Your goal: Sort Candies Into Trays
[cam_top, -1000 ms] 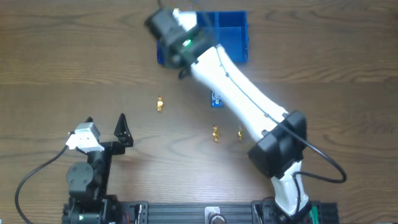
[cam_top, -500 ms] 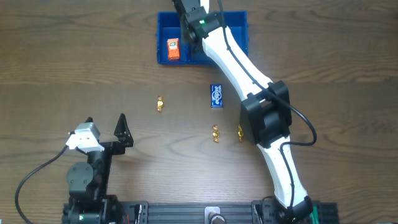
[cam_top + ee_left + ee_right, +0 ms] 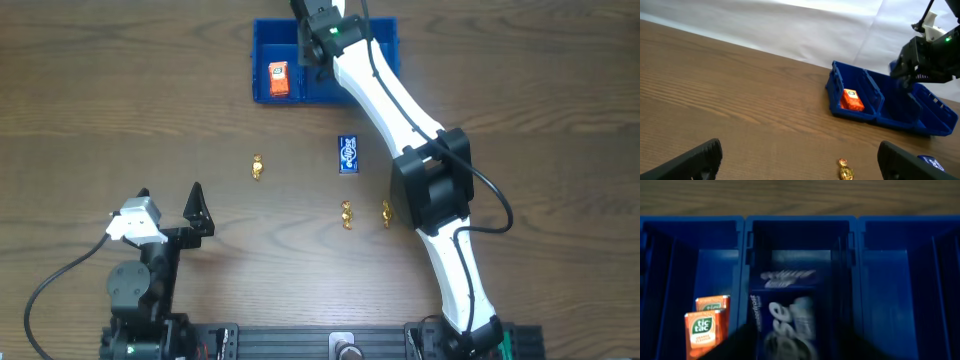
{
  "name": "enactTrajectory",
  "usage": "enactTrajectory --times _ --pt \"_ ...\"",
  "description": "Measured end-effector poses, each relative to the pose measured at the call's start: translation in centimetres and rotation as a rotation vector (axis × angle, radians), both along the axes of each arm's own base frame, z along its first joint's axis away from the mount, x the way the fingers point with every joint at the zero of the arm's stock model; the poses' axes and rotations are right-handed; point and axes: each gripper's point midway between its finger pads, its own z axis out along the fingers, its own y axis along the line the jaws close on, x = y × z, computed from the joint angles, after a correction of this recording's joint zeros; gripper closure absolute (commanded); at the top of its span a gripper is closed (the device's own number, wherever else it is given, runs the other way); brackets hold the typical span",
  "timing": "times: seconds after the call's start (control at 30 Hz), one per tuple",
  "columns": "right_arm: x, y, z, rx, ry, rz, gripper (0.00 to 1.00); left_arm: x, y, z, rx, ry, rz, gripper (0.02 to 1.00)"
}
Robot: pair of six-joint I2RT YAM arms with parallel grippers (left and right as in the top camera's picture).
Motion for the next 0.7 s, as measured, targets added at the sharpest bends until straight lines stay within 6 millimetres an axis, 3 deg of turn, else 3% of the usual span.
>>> enactTrajectory --times 0.2,0.3,0.4,0.57,0.63,0.7 --pt "-0.1 0.0 -0.1 -0.002 0.005 0.002 0.240 0.0 0.0 0.0 0.000 0.000 0.000 0.023" --pt "-1.5 -0.7 -0.4 -0.030 0.063 0.004 0.213 0.0 0.0 0.0 0.000 0.000 0.000 0.020" --pt "-3.2 -1.4 0.6 -0.050 0.103 0.006 0.207 0.0 0.0 0.0 0.000 0.000 0.000 0.020" --pt "-8.8 -2.9 3.5 -0.064 0.141 0.019 0.205 0.0 0.0 0.0 0.000 0.000 0.000 0.023" --pt "-10.8 -3.0 3.0 -0.064 0.159 0.024 0.207 0.0 0.0 0.0 0.000 0.000 0.000 0.020" --pt "-12.7 -3.3 0.8 -0.067 0.209 0.029 0.207 0.0 0.0 0.0 0.000 0.000 0.000 0.020"
